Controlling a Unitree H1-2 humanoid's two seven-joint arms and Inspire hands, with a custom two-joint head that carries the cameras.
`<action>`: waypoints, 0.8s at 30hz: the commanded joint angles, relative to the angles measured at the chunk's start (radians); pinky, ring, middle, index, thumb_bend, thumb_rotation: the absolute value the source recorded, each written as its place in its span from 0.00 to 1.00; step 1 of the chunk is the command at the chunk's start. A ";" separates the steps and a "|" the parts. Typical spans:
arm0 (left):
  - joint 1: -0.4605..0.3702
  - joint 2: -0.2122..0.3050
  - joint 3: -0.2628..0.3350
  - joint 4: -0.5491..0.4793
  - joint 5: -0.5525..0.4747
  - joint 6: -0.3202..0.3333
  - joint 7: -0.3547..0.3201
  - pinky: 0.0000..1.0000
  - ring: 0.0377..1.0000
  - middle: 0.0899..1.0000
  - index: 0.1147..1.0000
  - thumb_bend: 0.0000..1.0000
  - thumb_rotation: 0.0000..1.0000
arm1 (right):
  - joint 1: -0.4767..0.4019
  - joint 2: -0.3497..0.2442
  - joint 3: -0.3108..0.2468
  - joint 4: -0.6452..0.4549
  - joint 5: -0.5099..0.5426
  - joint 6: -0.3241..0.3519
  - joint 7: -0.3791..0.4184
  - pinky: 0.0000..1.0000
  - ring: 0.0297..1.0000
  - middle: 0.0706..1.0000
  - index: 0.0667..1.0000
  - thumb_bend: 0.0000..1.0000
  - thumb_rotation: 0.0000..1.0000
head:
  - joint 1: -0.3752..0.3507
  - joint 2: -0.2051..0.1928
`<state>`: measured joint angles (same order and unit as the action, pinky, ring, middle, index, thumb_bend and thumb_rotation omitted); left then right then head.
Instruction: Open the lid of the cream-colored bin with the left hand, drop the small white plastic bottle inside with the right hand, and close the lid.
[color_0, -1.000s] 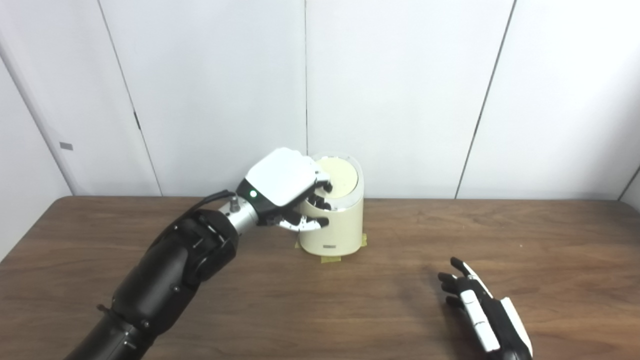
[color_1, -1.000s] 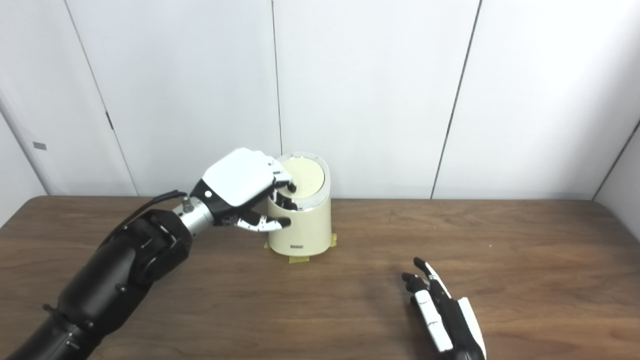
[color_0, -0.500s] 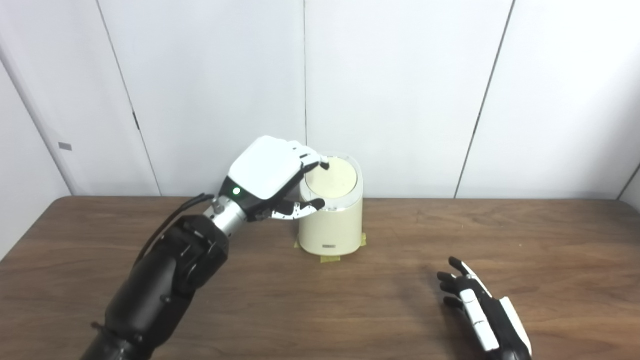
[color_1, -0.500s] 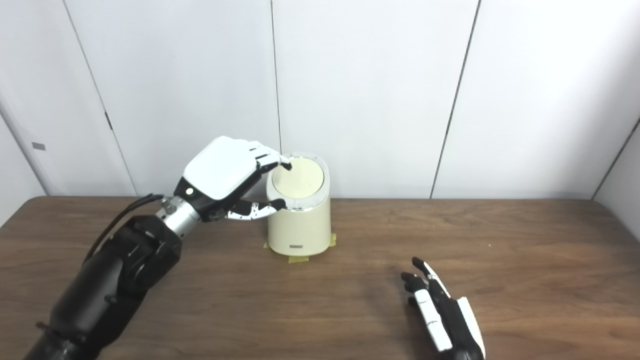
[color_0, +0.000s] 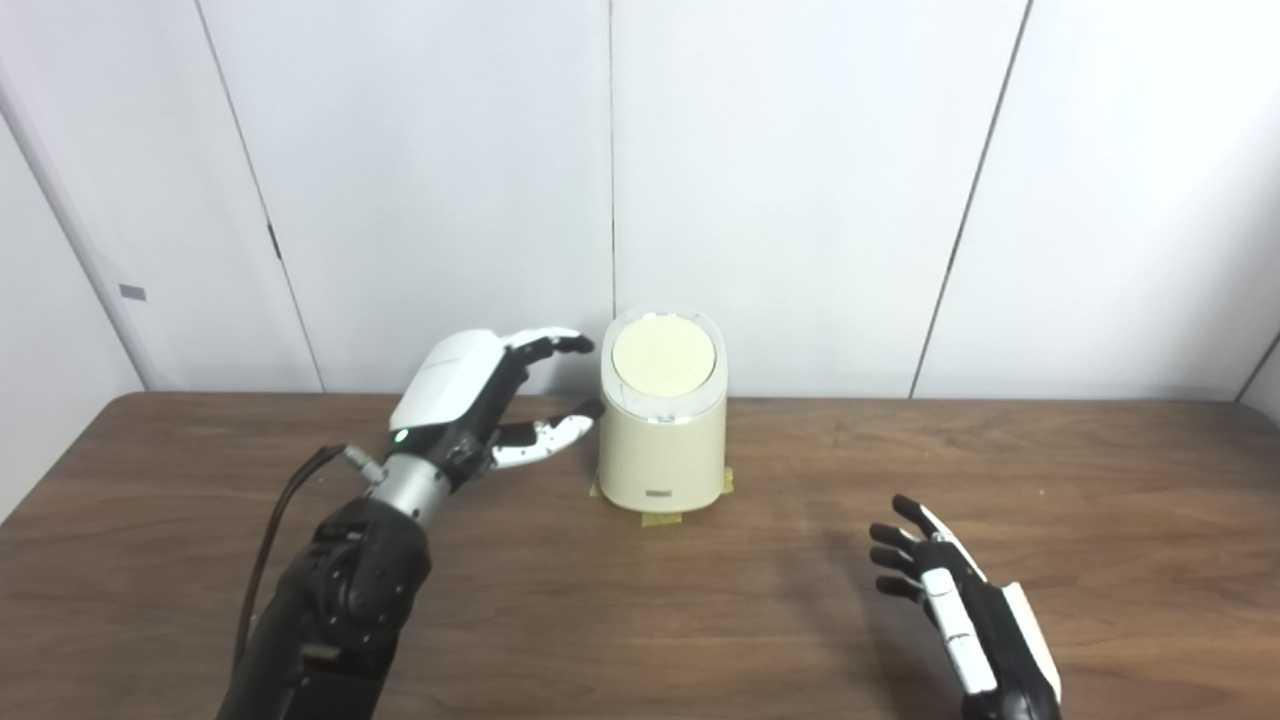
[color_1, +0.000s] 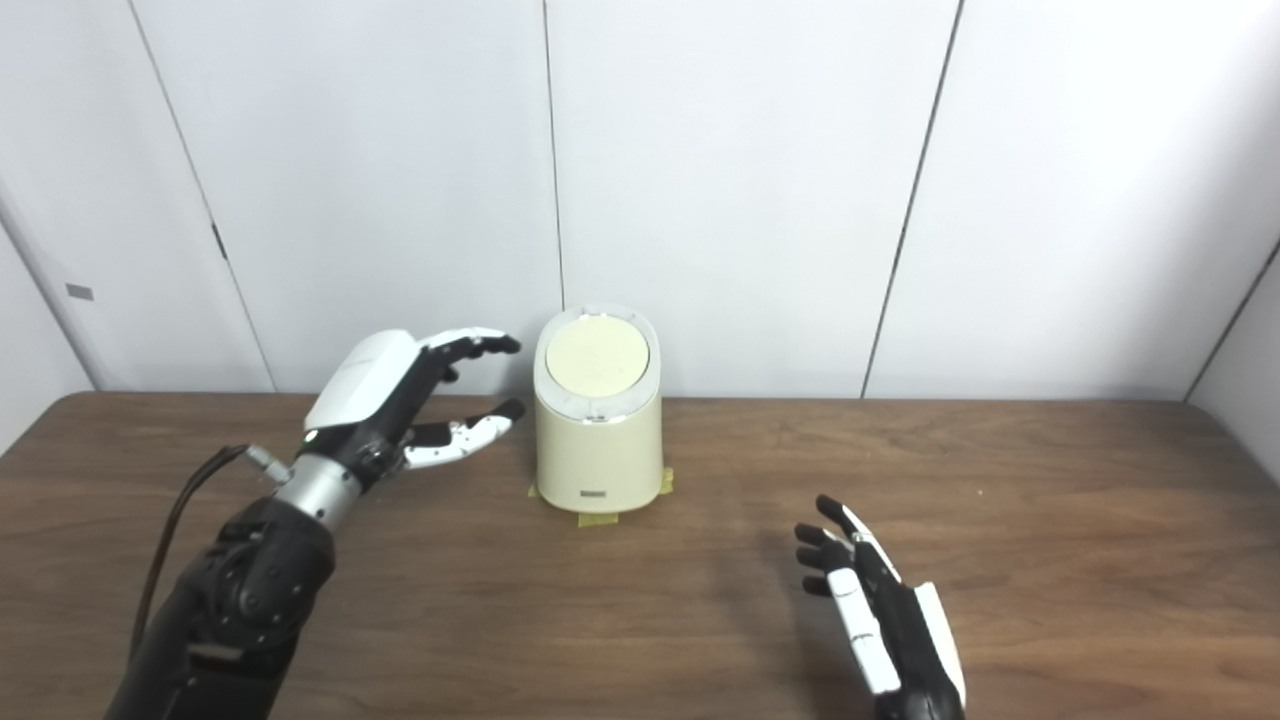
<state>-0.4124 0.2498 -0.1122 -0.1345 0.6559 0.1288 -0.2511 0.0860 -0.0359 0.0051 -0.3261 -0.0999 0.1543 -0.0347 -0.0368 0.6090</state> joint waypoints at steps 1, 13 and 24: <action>0.000 -0.007 0.013 -0.046 -0.034 0.011 0.019 0.66 0.77 0.79 0.80 0.42 0.47 | -0.018 0.018 -0.010 -0.012 0.031 -0.065 -0.006 0.76 0.81 0.79 0.86 0.49 0.92 | -0.001 -0.001; 0.204 -0.001 0.104 -0.115 -0.260 0.071 0.014 0.86 0.89 0.88 0.87 0.33 0.68 | -0.032 0.012 -0.036 -0.002 0.091 -0.060 0.013 0.84 0.88 0.90 0.92 0.52 0.91 | 0.000 0.003; 0.350 -0.086 0.171 -0.198 -0.506 0.141 0.041 0.98 0.95 0.93 0.96 0.34 0.88 | -0.028 0.003 -0.035 -0.038 0.118 0.011 0.027 0.90 0.94 0.94 0.94 0.57 0.94 | 0.000 0.010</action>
<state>-0.0342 0.1633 0.0508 -0.2968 0.1809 0.2706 -0.2280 0.0780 -0.0258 -0.0312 -0.3151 0.0078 0.1667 -0.0202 -0.0353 0.6182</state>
